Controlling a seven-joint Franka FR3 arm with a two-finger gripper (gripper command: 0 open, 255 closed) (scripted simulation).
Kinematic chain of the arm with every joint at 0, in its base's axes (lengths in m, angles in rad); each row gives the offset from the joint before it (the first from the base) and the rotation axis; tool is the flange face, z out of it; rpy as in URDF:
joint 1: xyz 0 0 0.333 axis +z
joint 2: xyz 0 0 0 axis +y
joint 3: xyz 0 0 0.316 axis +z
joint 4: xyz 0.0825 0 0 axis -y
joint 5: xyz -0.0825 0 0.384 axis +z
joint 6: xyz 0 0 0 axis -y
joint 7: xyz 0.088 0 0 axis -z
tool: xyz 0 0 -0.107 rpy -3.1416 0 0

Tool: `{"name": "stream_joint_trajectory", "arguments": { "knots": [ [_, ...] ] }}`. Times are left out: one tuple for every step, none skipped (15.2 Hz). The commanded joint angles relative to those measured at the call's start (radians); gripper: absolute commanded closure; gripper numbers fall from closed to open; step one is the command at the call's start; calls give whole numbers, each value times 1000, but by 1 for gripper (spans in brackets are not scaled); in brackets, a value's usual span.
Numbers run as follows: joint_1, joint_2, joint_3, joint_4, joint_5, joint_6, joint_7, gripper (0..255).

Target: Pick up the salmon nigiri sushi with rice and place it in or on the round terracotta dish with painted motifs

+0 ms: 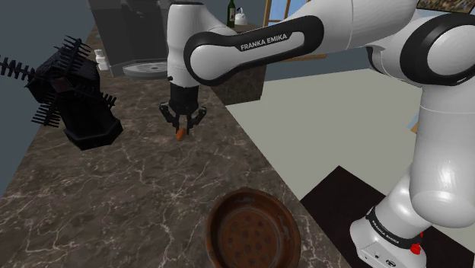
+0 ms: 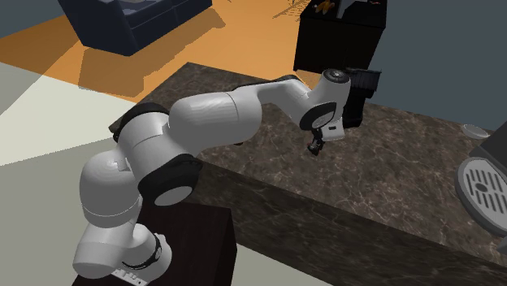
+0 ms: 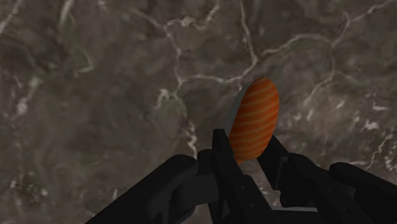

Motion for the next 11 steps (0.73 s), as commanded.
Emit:
{"name": "stream_joint_trajectory", "arguments": {
  "knots": [
    [0,0,0,0,0,0,0,255],
    [0,0,0,0,0,0,0,255],
    [0,0,0,0,0,0,0,255],
    [0,0,0,0,0,0,0,255],
    [0,0,0,0,0,0,0,255],
    [0,-3,1,10,2,-12,-1,255],
    [1,-5,2,20,3,-24,-2,255],
    [1,-7,3,31,5,-37,-2,255],
    [2,-9,4,42,6,-49,-3,255],
    [2,-11,4,53,7,-62,-4,255],
    [3,-12,5,64,8,-75,-4,255]
  ]
}}
